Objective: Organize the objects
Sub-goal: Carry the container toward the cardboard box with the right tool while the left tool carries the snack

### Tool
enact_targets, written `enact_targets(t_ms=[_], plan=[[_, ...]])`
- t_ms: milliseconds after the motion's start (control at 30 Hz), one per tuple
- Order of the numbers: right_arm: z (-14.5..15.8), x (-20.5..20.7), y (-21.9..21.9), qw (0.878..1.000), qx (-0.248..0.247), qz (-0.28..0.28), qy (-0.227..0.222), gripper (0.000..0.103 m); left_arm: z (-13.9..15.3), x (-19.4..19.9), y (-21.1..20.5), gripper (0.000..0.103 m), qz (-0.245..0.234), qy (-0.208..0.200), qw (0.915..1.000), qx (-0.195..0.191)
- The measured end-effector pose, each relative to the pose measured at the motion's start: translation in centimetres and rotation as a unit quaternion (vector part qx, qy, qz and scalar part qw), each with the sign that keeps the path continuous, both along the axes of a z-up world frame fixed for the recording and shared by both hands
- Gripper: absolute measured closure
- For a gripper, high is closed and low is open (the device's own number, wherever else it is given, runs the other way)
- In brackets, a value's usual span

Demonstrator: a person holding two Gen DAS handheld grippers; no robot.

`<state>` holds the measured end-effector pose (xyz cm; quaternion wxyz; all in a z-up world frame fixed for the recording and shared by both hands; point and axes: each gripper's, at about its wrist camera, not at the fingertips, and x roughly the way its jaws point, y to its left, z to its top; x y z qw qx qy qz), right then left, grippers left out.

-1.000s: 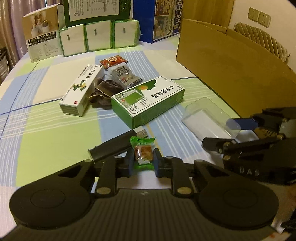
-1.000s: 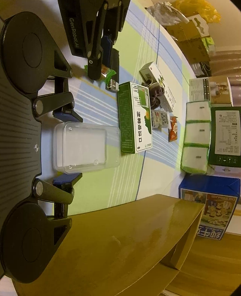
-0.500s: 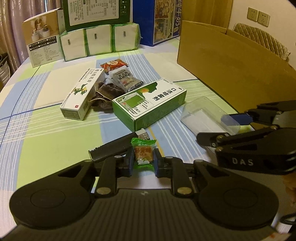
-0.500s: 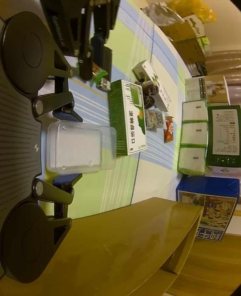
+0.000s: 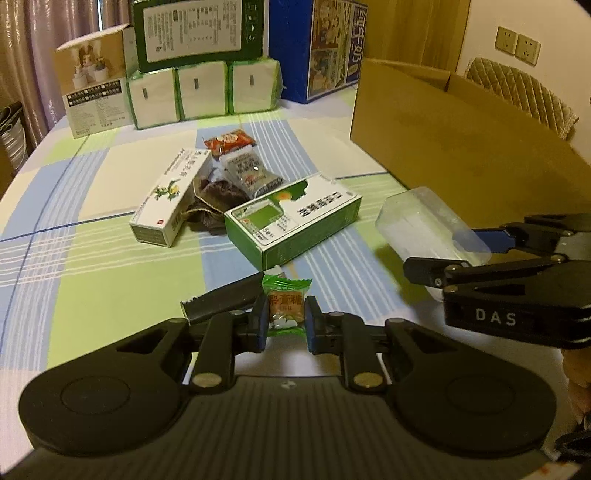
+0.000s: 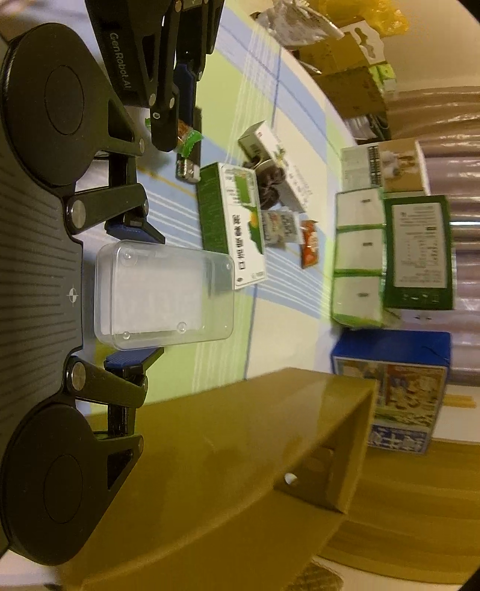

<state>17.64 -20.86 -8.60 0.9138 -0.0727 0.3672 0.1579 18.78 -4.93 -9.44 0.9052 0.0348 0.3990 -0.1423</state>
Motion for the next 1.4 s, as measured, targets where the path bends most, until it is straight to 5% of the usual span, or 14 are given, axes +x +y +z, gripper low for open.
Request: enact_targets(t_ms=[300, 600, 967, 1400], plan=[[5.8, -5.8, -1.8, 0.999, 0.023, -0.004, -0.028, 0.050, 4.8, -4.1, -1.0, 0.087, 0.021, -0.004, 0.9995, -0.021], [10.9, -8.7, -6.1, 0.996, 0.034, -0.043, -0.064, 0.050, 9.8, -7.3, -5.0, 0.087, -0.007, -0.029, 0.9989, -0.036], [14.8, -7.6, -14.8, 0.991, 0.021, -0.101, -0.088, 0.050, 14.1, -7.2, -13.0, 0.087, -0.075, -0.064, 0.9940, -0.048], [15.0, -3.9, -20.6, 0.992, 0.025, -0.111, -0.056, 0.050, 14.7, -4.1, -19.1, 0.087, -0.109, -0.056, 0.9908, -0.055]])
